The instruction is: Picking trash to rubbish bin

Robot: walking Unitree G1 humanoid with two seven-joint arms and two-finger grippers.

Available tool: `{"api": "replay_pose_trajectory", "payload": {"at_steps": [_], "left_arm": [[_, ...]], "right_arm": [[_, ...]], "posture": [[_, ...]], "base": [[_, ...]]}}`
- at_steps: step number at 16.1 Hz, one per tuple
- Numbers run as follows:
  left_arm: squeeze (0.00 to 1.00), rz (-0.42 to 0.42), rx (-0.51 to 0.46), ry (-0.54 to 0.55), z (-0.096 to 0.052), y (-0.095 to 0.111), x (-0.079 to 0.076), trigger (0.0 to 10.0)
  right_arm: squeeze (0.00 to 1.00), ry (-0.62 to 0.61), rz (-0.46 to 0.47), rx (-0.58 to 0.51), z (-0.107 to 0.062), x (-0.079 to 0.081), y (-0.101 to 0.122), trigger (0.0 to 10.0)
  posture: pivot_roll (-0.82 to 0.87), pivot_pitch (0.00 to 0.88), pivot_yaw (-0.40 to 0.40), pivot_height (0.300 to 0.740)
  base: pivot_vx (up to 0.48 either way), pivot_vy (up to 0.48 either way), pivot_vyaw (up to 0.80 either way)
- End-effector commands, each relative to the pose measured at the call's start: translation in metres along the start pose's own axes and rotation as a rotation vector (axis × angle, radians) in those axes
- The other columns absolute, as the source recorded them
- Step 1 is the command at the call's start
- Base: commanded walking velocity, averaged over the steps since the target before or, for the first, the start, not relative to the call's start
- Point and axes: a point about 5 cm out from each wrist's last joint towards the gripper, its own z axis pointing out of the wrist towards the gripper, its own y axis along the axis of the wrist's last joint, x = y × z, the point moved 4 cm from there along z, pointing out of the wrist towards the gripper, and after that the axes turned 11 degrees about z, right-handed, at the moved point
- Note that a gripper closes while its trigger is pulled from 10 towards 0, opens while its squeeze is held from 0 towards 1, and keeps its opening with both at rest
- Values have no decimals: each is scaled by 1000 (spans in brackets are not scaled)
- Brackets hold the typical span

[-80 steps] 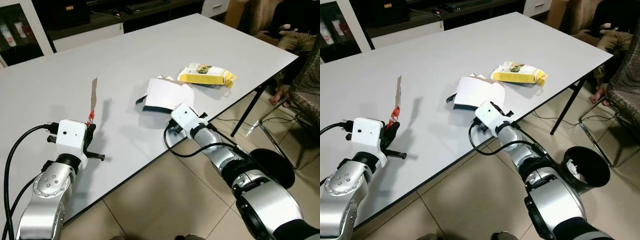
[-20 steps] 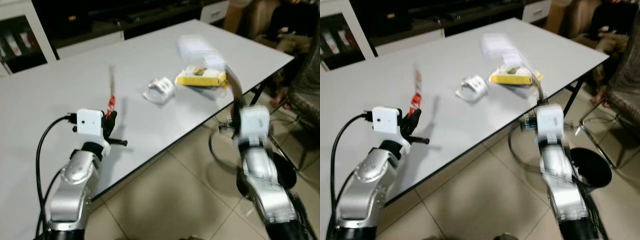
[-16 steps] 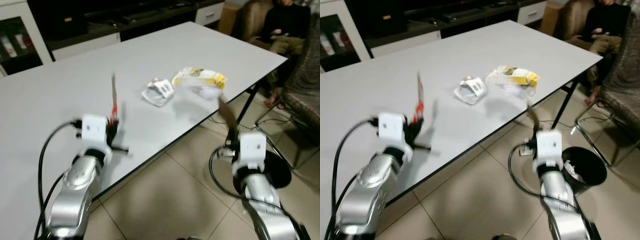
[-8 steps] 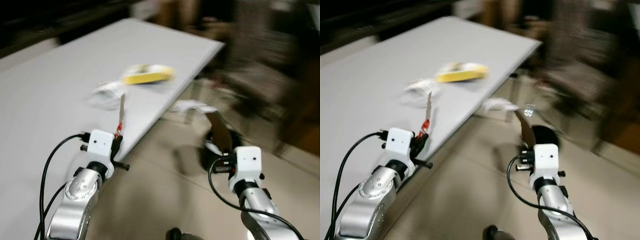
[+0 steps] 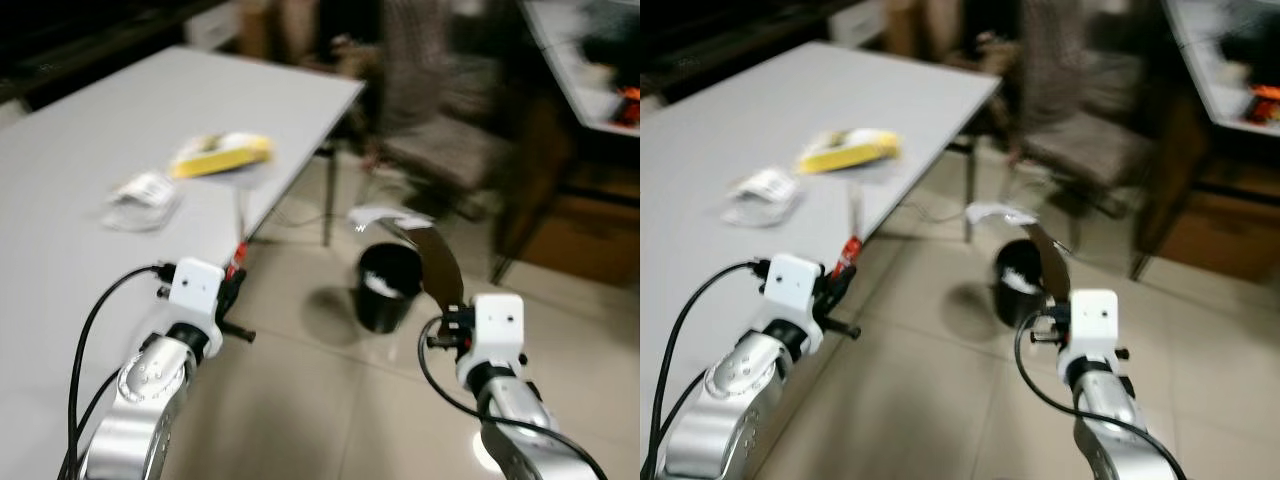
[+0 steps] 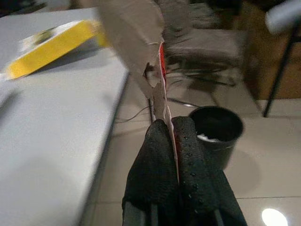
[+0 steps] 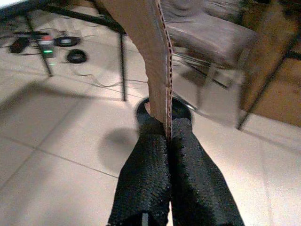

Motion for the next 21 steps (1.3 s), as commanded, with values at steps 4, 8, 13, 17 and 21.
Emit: {"api": "replay_pose_trajectory", "payload": {"at_steps": [4,8,13,17,21], "left_arm": [[0,16,-21,-48,3,2,-10,10000],[0,29,-13,-48,7,1,-9,10000],[0,65,14,-90,8,-6,-16,10000],[0,65,14,-110,12,-6,-19,10000],[0,56,3,-113,17,-5,-21,10000]], "right_arm": [[0,-46,9,28,-4,-10,-3,10000],[0,-62,23,48,3,-13,-7,10000],[0,-41,5,101,4,-8,-21,10000],[0,-56,30,102,5,-10,-24,10000],[0,-53,26,102,8,-12,-24,10000]], "posture": [[-72,13,12,740],[-67,13,18,740],[-65,14,21,740],[-60,0,22,740],[-66,0,23,740]], "base": [[0,0,-800],[68,0,-548],[321,0,0],[341,0,0],[348,0,0]]}}
